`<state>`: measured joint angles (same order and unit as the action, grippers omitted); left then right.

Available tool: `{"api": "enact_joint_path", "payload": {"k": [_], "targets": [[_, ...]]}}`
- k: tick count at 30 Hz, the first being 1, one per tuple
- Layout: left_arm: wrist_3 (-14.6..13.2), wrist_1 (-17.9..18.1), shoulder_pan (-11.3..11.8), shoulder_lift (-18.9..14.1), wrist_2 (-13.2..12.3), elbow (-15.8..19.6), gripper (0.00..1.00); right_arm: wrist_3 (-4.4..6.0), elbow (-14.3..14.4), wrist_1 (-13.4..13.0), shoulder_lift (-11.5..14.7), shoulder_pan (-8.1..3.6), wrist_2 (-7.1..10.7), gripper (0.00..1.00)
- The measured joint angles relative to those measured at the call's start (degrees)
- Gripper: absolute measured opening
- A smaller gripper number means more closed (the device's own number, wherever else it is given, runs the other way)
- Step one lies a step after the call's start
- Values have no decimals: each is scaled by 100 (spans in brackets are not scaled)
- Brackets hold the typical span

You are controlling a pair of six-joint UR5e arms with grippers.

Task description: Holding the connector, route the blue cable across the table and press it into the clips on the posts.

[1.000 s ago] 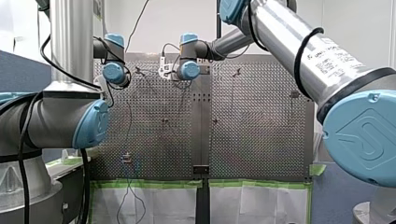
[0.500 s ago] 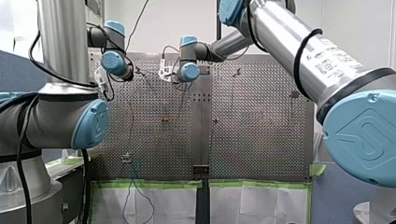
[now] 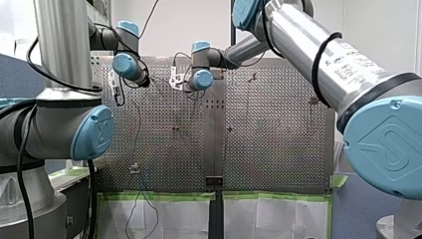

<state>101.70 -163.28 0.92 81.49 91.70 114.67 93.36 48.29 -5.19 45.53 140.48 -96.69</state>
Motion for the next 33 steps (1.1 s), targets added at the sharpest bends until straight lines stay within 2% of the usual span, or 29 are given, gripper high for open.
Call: {"api": "enact_joint_path", "payload": {"k": [6,10,19,24,33], "targets": [[-310,294,-158,40,68,-113,99,0,-1,-1,0,-12,2,0],[-404,501,-242,107,163,-258,99,0,-3,0,0,-17,13,0],[-634,749,-405,497,471,-516,99,0,-5,0,-2,-24,19,0],[-690,899,-464,757,629,-583,99,0,-5,0,-2,-25,18,0],[-684,1121,-523,1092,666,-795,99,0,-3,-6,-3,-25,18,0]]}}
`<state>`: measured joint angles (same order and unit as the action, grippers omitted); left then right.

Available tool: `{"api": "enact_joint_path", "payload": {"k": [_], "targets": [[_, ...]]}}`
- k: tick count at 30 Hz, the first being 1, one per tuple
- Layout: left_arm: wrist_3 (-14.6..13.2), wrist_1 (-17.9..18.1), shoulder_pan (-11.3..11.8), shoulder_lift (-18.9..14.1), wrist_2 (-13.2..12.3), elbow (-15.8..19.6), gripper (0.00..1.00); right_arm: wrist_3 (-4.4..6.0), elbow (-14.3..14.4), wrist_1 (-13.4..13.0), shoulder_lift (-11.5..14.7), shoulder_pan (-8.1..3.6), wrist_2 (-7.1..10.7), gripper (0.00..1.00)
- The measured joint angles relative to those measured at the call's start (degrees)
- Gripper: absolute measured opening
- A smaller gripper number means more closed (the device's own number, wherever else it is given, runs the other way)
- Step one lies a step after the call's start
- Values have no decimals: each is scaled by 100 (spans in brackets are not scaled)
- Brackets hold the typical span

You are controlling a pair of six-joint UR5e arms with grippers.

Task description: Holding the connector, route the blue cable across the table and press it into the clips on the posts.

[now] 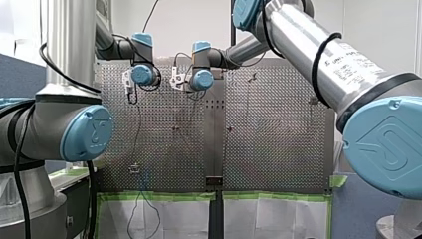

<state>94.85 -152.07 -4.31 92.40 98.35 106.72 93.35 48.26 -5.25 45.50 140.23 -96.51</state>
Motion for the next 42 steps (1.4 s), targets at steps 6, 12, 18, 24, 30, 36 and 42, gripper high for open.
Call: {"api": "enact_joint_path", "payload": {"k": [6,12,18,24,30,36,42], "targets": [[15,94,-40,165,47,-120,95,0,0,4,-1,0,1,0],[92,160,-44,182,191,-132,40,0,-1,6,-1,0,1,0],[133,156,-46,184,313,-129,0,0,0,6,-1,1,6,0],[146,84,-47,185,395,-128,0,0,-2,11,1,1,5,0],[123,-34,-74,186,435,-121,0,0,0,43,0,-1,-14,0],[53,-169,-145,185,581,-25,0,0,2,108,0,1,-87,0],[19,-202,-199,185,674,177,0,0,12,183,0,4,-127,0]]}}
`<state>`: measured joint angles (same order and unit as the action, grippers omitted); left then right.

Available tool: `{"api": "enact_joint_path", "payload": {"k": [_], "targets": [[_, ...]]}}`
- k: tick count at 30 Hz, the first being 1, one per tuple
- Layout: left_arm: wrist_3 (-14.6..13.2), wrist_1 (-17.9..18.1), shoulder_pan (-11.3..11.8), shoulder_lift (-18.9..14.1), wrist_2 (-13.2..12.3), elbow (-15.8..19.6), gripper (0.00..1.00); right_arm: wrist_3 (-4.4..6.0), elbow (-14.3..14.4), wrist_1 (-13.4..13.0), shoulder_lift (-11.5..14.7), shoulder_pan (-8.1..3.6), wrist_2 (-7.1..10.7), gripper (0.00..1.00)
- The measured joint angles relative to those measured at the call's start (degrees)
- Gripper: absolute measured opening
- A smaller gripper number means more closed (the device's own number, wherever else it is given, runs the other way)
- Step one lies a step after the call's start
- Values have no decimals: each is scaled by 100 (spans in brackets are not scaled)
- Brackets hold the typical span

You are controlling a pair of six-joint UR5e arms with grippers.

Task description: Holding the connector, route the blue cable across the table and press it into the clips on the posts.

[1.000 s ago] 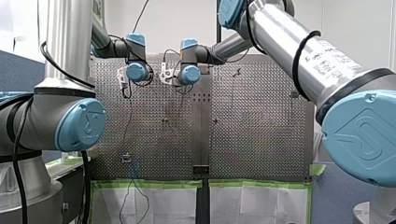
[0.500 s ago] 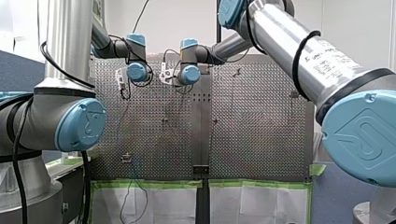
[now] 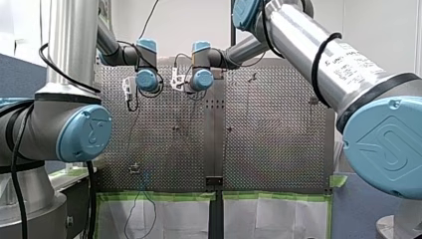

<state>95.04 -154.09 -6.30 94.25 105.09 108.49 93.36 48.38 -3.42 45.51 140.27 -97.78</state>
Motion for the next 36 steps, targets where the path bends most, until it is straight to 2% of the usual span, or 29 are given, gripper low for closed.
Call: {"api": "enact_joint_path", "payload": {"k": [8,15,26,36], "targets": [[-8,-30,-53,0,90,218,0,-5,67,138,0,-2,-6,0],[-28,-4,-96,5,143,396,0,-14,297,216,3,-45,-5,0],[-18,78,-163,23,165,582,0,-99,509,372,5,-34,0,0],[5,241,-264,411,308,827,0,-188,894,406,41,21,7,0]]}}
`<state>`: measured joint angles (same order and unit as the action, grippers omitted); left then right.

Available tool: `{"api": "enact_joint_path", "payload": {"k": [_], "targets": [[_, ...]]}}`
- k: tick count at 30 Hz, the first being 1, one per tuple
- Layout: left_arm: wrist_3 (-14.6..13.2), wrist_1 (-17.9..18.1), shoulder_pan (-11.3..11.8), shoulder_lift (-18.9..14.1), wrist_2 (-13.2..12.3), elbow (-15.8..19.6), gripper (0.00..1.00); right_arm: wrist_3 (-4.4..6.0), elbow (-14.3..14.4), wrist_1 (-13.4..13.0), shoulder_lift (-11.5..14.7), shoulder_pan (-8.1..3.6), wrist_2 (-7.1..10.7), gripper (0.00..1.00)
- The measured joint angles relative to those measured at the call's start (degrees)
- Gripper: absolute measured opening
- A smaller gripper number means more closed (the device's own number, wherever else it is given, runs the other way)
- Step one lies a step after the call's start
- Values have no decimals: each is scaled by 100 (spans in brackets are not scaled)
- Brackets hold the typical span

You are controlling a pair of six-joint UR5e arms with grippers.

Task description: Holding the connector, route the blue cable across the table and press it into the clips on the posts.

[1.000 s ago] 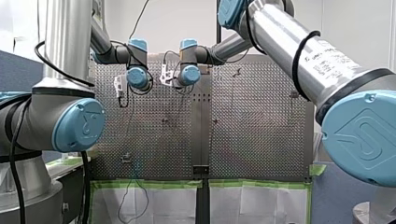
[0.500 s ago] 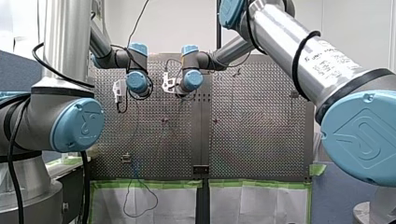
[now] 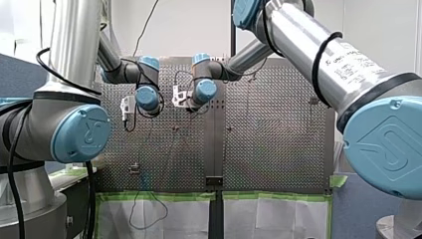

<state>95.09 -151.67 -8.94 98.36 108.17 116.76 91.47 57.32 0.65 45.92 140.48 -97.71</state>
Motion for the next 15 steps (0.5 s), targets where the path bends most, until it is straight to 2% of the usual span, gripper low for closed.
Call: {"api": "enact_joint_path", "payload": {"k": [8,15], "targets": [[90,332,-12,320,-16,176,0,-69,364,-8,18,38,13,0],[123,557,-30,613,-175,197,0,-74,675,-22,16,43,39,0]]}}
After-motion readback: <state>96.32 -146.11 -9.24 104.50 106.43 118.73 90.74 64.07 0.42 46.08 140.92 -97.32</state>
